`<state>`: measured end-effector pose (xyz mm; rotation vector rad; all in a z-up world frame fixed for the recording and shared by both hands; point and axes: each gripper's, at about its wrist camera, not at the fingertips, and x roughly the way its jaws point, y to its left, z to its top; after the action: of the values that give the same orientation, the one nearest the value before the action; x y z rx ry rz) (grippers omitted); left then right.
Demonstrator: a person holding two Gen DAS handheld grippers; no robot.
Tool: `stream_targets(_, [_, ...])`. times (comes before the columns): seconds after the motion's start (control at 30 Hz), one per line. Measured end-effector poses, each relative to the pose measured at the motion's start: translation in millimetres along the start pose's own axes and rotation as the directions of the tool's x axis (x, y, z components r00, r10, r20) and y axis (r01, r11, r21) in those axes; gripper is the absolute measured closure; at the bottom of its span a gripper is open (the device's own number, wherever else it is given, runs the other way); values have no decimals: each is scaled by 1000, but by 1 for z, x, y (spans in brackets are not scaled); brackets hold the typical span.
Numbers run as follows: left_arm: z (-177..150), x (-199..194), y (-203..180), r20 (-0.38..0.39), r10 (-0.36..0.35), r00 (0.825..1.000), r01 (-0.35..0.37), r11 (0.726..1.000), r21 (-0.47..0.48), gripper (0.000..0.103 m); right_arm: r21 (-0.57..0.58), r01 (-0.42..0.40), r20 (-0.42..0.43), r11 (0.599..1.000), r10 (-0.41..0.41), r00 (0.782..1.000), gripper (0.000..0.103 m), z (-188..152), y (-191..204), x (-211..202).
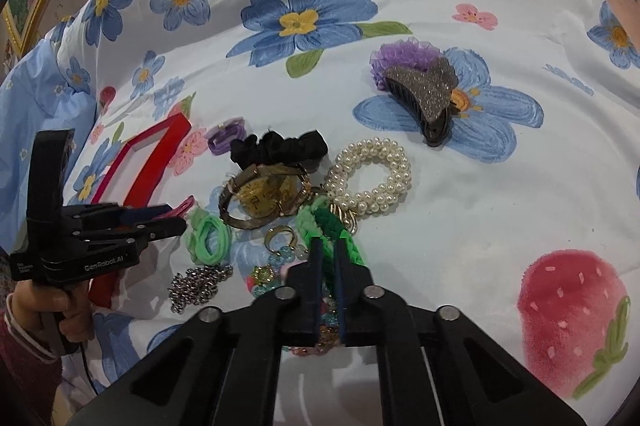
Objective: Organize jewelry
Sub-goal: 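Grasp the pink hair clip with the left tool while the right tool grasps the green braided band, then carry the pink clip and green band into the red tray and release both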
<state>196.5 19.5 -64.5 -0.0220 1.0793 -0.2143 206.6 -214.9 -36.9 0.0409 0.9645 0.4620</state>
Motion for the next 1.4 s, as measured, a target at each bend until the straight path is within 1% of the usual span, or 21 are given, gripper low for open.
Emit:
stream_targets(0.13, [-2, -10, 0, 28, -14, 1000, 14, 1000, -10, 89, -2, -21, 24, 1000, 21, 999, 103, 3, 8, -10])
stream_targets(0.3, [-9, -35, 6, 80, -37, 996, 42, 998, -55, 89, -32, -48, 47, 998, 49, 998, 103, 6, 24, -21])
stream_targets(0.37, [-11, -42, 10, 90, -46, 995, 53, 996, -70, 89, -53, -42, 33, 998, 44, 998, 102, 7, 29, -20])
stream_targets(0.4, [-13, -46, 11, 97, -47, 994, 55, 995, -78, 89, -58, -35, 19, 998, 36, 999, 98, 8, 28, -18])
stream_targets(0.43, [-14, -48, 12, 101, -49, 994, 58, 995, -83, 89, -55, -19, 16, 998, 20, 1000, 97, 7, 27, -17])
stream_targets(0.47, [-16, -52, 14, 105, -55, 993, 64, 994, -89, 89, -57, -5, 11, 998, 5, 1000, 87, 5, 25, -16])
stream_targets(0.5, [-18, -55, 16, 108, -59, 992, 70, 993, -95, 89, -67, 5, 3, 998, -4, 1000, 75, 4, 23, -13])
stream_targets(0.57, [-21, -59, 18, 111, -64, 992, 76, 992, -105, 89, -81, 20, -12, 996, -21, 1000, 64, 1, 20, -8])
stream_targets(0.63, [-23, -61, 18, 111, -58, 992, 70, 992, -105, 89, -103, 28, -34, 994, -32, 999, 65, -1, 18, 1])
stream_targets(0.67, [-25, -62, 18, 110, -59, 992, 71, 992, -107, 89, -109, 36, -39, 993, -41, 998, 70, -2, 17, 4])
stream_targets(0.73, [-27, -64, 19, 111, -61, 992, 73, 991, -109, 89, -122, 63, -48, 990, -69, 996, 72, -2, 15, 12])
stream_targets(0.77, [-28, -66, 19, 112, -60, 992, 72, 991, -110, 89, -126, 71, -50, 990, -77, 996, 75, -2, 14, 14])
stream_targets(0.8, [-30, -67, 19, 113, -58, 992, 71, 991, -110, 89, -124, 77, -51, 989, -84, 995, 86, -2, 12, 15])
stream_targets(0.83, [-30, -69, 20, 115, -57, 992, 69, 991, -110, 89, -120, 82, -49, 989, -88, 995, 91, -1, 11, 15])
stream_targets(0.97, [-33, -76, 24, 129, -51, 990, 66, 991, -117, 89, -103, 74, 0, 992, -75, 997, 94, 0, 11, -1])
stream_targets(1.07, [-35, -83, 31, 144, -43, 989, 62, 989, -132, 89, -68, 25, 25, 997, -23, 999, 94, 4, 15, -13])
stream_targets(1.13, [-37, -88, 37, 154, -33, 988, 55, 988, -144, 89, -71, 4, 37, 997, -1, 999, 94, 7, 23, -18])
stream_targets(1.27, [-44, -100, 57, 174, -6, 985, 38, 983, -180, 89, -98, -56, 52, 994, 62, 997, 94, 15, 55, -20])
stream_targets(1.4, [-51, -109, 80, 187, 26, 982, 18, 974, -226, 89, -141, -131, 46, 981, 138, 989, 94, 22, 95, -13])
